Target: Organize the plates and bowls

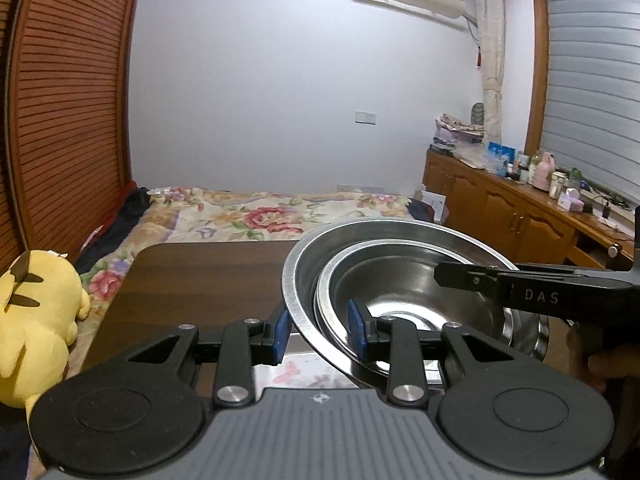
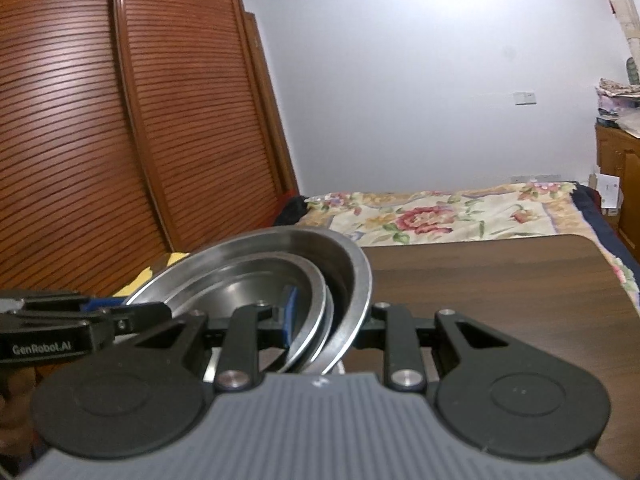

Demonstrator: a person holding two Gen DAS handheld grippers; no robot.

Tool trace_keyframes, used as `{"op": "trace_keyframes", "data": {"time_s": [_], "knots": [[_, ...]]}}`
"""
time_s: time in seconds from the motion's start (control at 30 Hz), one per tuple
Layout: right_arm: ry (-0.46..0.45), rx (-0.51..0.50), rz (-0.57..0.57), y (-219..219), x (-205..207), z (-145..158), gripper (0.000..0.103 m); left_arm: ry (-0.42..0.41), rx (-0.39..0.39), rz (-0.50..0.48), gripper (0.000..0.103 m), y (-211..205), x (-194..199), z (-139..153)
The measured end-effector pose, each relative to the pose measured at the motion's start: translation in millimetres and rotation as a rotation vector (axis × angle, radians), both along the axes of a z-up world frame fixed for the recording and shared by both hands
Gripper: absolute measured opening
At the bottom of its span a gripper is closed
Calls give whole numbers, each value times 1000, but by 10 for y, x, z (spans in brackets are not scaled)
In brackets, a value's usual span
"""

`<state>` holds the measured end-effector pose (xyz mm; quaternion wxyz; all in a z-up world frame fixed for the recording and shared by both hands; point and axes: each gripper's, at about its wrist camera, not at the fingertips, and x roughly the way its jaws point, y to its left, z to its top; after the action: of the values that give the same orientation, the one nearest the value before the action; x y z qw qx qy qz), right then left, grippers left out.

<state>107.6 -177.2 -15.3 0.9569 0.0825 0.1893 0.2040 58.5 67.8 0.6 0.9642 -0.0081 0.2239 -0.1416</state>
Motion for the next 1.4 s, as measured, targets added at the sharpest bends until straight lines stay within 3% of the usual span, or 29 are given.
{"op": "trace_keyframes", "data": {"time_s": [0.27,0.73,1.4], "knots": [[60,-8,41,177,61,-195,28,19,12,16,33,166,25,-197],[76,-68,40,352,30,-372,28,81,7,43,33,198,80,-513],[98,-70,5,363,70,-521,28,65,46,49,35,106,134,-647]]}}
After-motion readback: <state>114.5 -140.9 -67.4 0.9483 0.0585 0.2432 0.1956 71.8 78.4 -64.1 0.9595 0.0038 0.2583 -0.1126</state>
